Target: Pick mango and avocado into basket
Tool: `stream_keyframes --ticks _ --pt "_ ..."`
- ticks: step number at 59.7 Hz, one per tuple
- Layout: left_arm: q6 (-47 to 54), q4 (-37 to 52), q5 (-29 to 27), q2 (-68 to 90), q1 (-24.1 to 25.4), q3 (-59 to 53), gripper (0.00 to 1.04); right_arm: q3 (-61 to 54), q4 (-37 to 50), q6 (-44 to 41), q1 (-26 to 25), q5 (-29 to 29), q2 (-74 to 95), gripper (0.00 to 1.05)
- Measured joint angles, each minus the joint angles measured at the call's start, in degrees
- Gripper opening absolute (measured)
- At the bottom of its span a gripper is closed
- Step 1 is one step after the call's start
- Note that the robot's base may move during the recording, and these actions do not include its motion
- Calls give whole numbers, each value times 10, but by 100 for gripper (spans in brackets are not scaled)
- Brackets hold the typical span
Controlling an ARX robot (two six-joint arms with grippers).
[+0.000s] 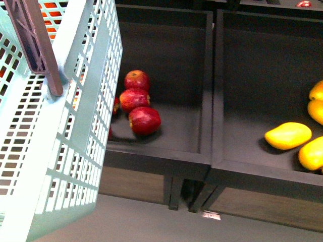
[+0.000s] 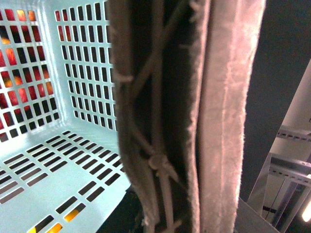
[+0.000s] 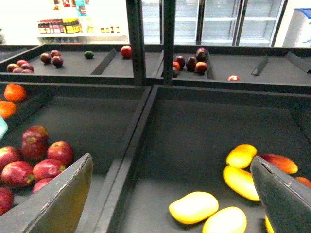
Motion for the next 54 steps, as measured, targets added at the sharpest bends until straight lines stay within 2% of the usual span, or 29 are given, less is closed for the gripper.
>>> stream_keyframes --ticks 29,38,40,45,49,54 --pt "8 0 -16 -1 5 0 16 0 0 0 0 -3 0 96" --pt "7 0 -2 0 4 0 16 0 0 0 0 -3 0 96" --pt "37 -45 33 6 6 16 16 0 0 0 0 -3 0 96" --pt "143 -148 78 42 1 71 16 0 0 0 0 -1 0 96" --pt "240 -164 86 85 -19 106 16 0 0 0 0 -1 -1 96" --pt "310 -157 82 142 -49 142 16 0 0 0 0 -1 0 96"
